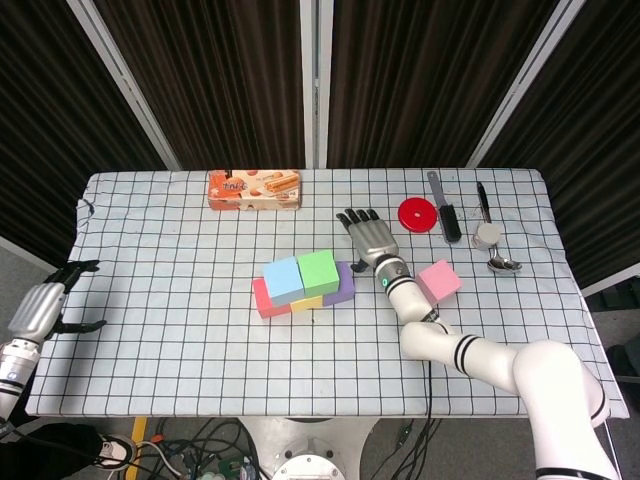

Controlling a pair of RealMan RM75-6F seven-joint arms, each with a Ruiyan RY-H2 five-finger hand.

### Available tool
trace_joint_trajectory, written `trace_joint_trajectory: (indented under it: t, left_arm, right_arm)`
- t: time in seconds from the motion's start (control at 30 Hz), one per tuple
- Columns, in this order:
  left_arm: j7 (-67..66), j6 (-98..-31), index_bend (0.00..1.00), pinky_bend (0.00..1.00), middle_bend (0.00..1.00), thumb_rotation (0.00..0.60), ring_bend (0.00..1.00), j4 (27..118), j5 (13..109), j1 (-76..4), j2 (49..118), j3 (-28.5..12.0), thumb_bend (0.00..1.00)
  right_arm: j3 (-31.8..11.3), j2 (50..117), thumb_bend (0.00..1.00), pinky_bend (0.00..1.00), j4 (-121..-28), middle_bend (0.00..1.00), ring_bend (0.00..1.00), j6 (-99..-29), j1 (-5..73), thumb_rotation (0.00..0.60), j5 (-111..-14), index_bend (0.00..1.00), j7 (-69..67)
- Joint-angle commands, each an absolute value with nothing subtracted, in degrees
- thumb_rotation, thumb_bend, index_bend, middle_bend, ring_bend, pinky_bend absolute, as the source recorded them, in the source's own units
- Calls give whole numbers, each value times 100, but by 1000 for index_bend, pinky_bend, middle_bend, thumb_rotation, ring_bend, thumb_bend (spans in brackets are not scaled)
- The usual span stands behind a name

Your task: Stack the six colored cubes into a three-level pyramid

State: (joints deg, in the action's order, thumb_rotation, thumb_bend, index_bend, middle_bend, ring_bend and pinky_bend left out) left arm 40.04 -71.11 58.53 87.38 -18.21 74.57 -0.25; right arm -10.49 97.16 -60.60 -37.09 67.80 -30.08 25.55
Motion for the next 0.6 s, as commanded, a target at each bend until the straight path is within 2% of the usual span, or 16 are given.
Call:
trace_joint_trajectory:
  t: [0.03, 0.6]
  left_arm:
    - [4025, -7109, 132, 203, 182, 600, 94, 5837, 8738, -1817, 7456, -20, 22]
    - [4109, -7111, 132, 204, 182, 600, 94, 5761, 8759, -1812, 7476, 2, 22]
  right_arm:
    - [-1080, 9773, 152, 0, -5996, 0, 0, -3656, 6813, 600, -2970, 0, 2576]
    - [-1221, 9972, 153, 0, -5783, 0, 0, -3553, 6864, 600, -3102, 0, 2479]
